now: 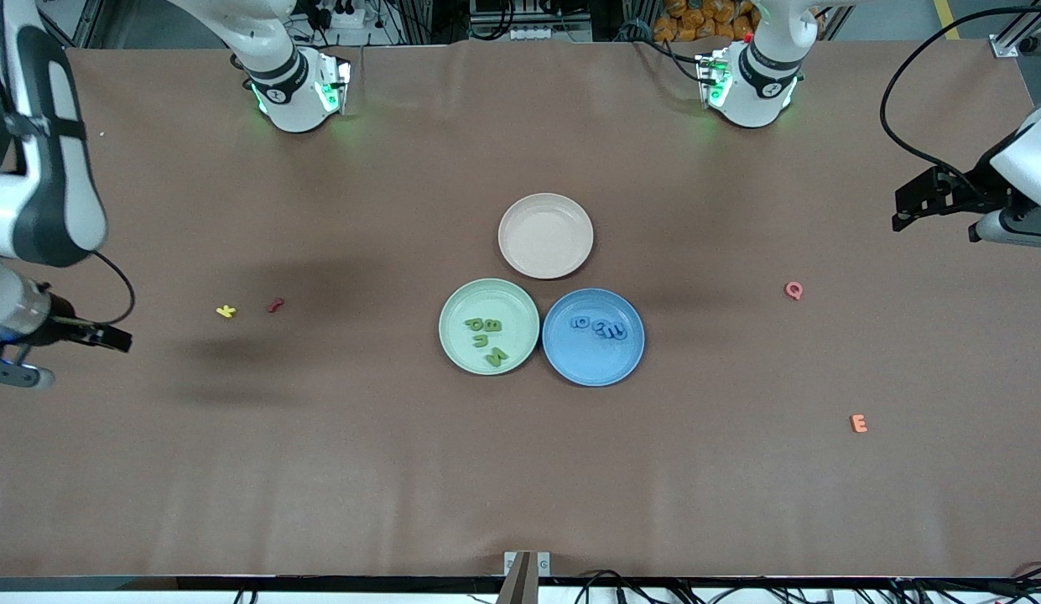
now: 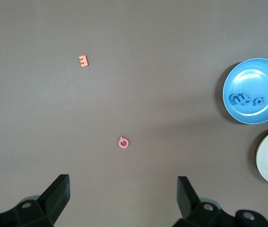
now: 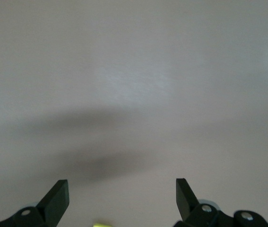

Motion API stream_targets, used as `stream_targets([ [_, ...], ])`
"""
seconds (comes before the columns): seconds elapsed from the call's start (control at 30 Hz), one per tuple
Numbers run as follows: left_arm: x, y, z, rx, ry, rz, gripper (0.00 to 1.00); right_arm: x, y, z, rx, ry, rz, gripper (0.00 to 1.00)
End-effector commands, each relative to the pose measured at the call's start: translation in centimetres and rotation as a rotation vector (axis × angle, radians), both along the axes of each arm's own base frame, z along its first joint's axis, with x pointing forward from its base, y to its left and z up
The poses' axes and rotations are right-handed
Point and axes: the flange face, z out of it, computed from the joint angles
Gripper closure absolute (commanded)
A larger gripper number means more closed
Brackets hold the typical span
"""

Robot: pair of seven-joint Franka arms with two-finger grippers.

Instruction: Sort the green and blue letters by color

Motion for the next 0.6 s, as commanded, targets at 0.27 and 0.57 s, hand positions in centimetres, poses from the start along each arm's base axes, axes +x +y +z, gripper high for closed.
stream_targets([
  [0.27,0.1,-0.1,0.6,-0.017,-0.003,0.016,0.0,-4.4,1.5,15.2,0.129,0.055,-0.025,0.0],
  [0.57,0.2,-0.2,0.6,-0.016,-0.003,0.015,0.0,-6.8,3.1,20.4,0.142,0.081,-0.025,0.0],
])
